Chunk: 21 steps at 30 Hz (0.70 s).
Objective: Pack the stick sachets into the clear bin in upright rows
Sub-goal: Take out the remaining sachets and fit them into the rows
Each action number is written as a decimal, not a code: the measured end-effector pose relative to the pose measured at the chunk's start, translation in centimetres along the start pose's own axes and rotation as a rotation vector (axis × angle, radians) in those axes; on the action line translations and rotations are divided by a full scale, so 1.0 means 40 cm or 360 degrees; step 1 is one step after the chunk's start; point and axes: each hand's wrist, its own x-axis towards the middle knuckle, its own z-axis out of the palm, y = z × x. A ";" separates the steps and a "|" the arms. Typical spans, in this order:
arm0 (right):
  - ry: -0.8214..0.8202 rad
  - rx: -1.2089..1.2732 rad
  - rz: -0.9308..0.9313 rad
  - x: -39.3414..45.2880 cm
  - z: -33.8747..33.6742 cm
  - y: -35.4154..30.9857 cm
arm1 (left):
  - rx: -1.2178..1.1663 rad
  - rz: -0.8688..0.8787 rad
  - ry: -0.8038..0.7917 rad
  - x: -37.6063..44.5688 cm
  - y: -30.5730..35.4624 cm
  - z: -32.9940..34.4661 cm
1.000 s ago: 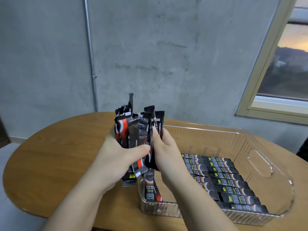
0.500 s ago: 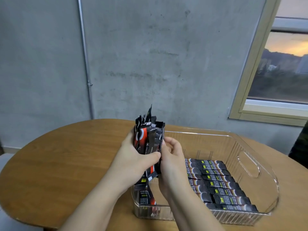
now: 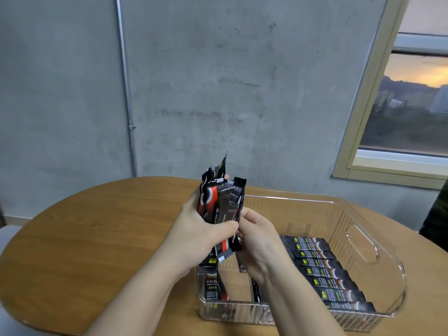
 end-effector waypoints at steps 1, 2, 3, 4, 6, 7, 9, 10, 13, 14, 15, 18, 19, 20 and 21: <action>0.0000 0.0000 0.0001 0.003 -0.002 -0.003 | -0.0003 0.0007 0.0018 0.002 0.001 0.000; -0.0014 -0.0002 -0.0004 0.002 -0.002 -0.007 | -0.0003 0.0014 0.0036 0.003 0.004 0.000; -0.0034 -0.0007 -0.0020 0.002 -0.002 -0.012 | 0.0000 0.0017 0.0052 0.004 0.007 -0.003; -0.0067 -0.0016 -0.0048 0.000 -0.001 -0.016 | 0.0006 0.0020 0.0064 0.006 0.010 -0.007; -0.0158 -0.0058 -0.0124 -0.001 0.005 -0.024 | 0.0013 0.0021 0.0106 0.011 0.017 -0.023; -0.0213 -0.0101 -0.0167 -0.001 0.012 -0.028 | 0.0011 0.0018 0.0147 0.014 0.021 -0.034; -0.0308 -0.0213 -0.0244 0.003 0.022 -0.030 | -0.0012 0.0002 0.0232 0.021 0.028 -0.060; -0.0340 -0.0263 -0.0270 0.004 0.027 -0.032 | -0.0026 -0.0007 0.0262 0.024 0.029 -0.072; -0.0424 -0.0313 -0.0251 0.011 0.042 -0.031 | -0.0044 -0.0055 0.0353 0.033 0.020 -0.109; -0.0461 -0.0297 -0.0226 0.013 0.047 -0.026 | -0.0059 -0.0076 0.0381 0.037 0.014 -0.119; -0.0481 -0.0291 -0.0216 0.016 0.053 -0.019 | -0.0061 -0.0095 0.0402 0.039 0.009 -0.130; -0.0293 -0.0408 -0.0314 0.026 0.054 -0.002 | 0.0012 -0.0145 0.0446 0.048 -0.014 -0.152; -0.0188 -0.0481 -0.0364 0.031 0.045 0.001 | 0.0054 -0.0166 0.0462 0.051 -0.028 -0.160; -0.0084 -0.0568 -0.0404 0.039 0.028 0.006 | 0.0114 -0.0175 0.0467 0.052 -0.047 -0.167; 0.0001 -0.0671 -0.0418 0.043 0.006 0.012 | 0.0204 -0.0163 0.0457 0.052 -0.069 -0.172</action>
